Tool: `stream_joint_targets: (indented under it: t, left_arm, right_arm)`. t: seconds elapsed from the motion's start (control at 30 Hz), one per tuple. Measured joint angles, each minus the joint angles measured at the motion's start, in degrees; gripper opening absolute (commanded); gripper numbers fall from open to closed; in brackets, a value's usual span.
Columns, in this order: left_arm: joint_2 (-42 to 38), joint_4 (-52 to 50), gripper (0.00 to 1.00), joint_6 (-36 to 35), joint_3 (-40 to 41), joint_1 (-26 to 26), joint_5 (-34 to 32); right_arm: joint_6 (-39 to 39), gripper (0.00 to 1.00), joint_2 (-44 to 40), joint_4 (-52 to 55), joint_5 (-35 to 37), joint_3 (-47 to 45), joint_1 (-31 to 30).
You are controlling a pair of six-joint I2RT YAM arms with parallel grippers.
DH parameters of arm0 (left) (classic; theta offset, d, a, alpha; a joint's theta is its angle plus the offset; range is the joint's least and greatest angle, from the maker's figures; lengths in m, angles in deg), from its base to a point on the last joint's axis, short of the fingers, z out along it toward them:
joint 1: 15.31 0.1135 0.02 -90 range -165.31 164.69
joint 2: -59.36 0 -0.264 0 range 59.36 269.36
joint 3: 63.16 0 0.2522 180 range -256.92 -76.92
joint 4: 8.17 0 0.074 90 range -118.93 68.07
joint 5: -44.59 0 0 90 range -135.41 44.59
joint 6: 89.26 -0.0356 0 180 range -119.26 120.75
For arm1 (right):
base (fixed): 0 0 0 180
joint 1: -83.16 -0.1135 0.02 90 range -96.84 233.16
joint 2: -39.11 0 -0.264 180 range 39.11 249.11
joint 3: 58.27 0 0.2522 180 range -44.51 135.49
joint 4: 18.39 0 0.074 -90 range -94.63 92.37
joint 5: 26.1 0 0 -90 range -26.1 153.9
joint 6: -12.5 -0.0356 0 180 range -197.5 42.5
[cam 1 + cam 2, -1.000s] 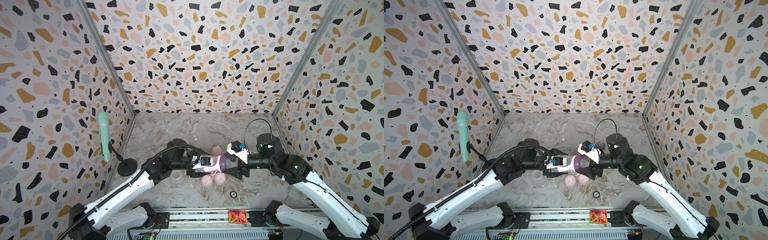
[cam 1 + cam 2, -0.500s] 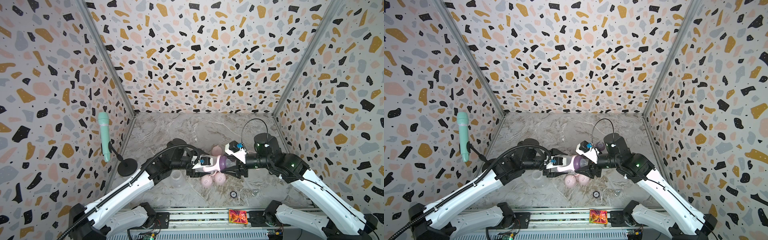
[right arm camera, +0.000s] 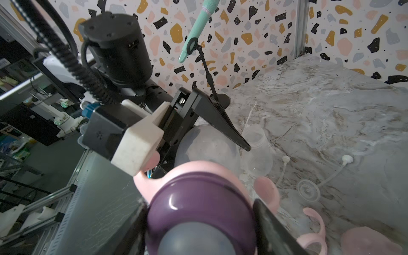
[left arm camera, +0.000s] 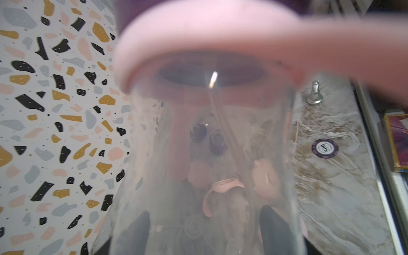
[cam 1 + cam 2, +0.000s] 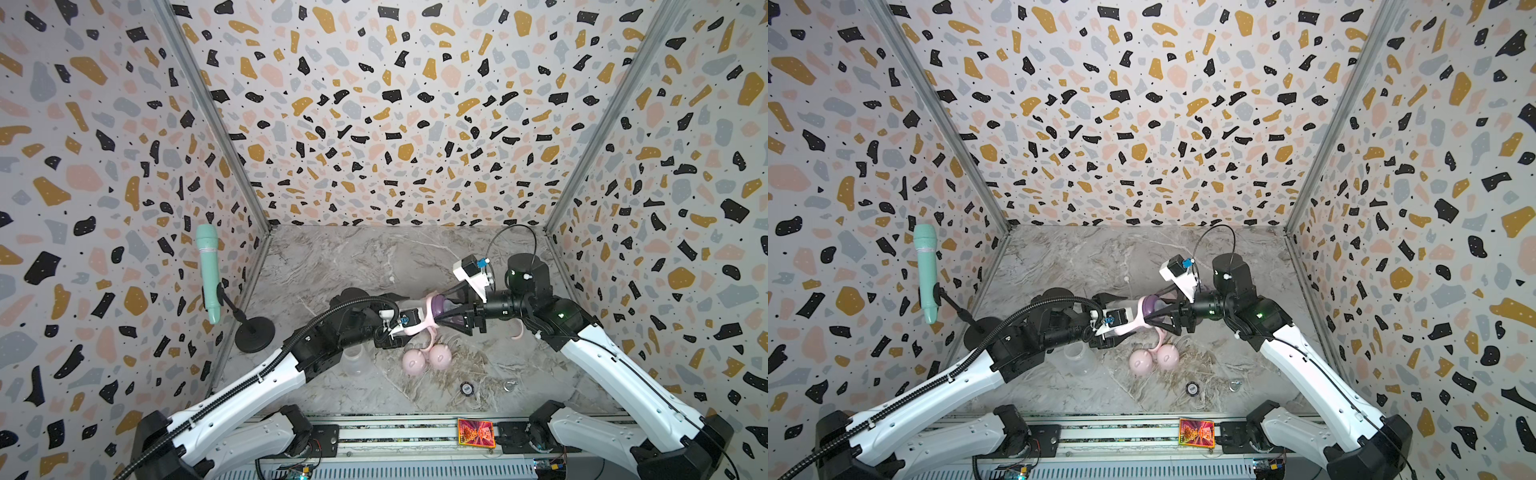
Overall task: Assemble the baby bottles
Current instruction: Screw the nipple onto the baby bottle.
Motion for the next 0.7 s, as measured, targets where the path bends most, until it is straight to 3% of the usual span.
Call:
stream_joint_targets:
  t: [0.03, 0.07, 0.1, 0.27, 0.33, 0.53, 0.7]
  left_arm:
    - [-0.3, 0.6, 0.00, -0.3, 0.2, -0.1, -0.4]
    - [-0.7, 1.3, 0.00, -0.8, 0.3, -0.3, -0.9]
    - [-0.8, 1.9, 0.00, -1.0, 0.4, -0.4, -1.3]
    - [-0.9, 2.4, 0.00, -1.0, 0.3, -0.6, -1.3]
    - [-0.5, -0.2, 0.00, -0.5, -0.9, -0.2, -0.3]
    - [3.6, -9.0, 0.00, 0.9, -9.1, 0.6, 10.5]
    - [5.0, -13.7, 0.00, 0.6, -12.4, 0.6, 18.6]
  right_arm:
    - [-0.7, 0.18, 0.0, -0.2, 0.0, 0.4, 0.0]
    - [-0.8, 0.46, 0.0, 0.3, 0.1, 1.0, 0.0]
    - [-0.5, 0.62, 0.0, 0.9, 0.5, 1.6, 0.0]
    - [5.1, 0.92, -2.5, 5.8, 4.2, 2.9, -0.6]
    - [8.4, 0.99, -5.2, 7.4, 6.5, 2.4, -1.0]
    - [17.6, 0.99, -15.5, 7.0, 10.0, -1.9, -1.8]
    - [21.6, 0.99, -15.5, 6.1, 11.5, -2.2, -3.4]
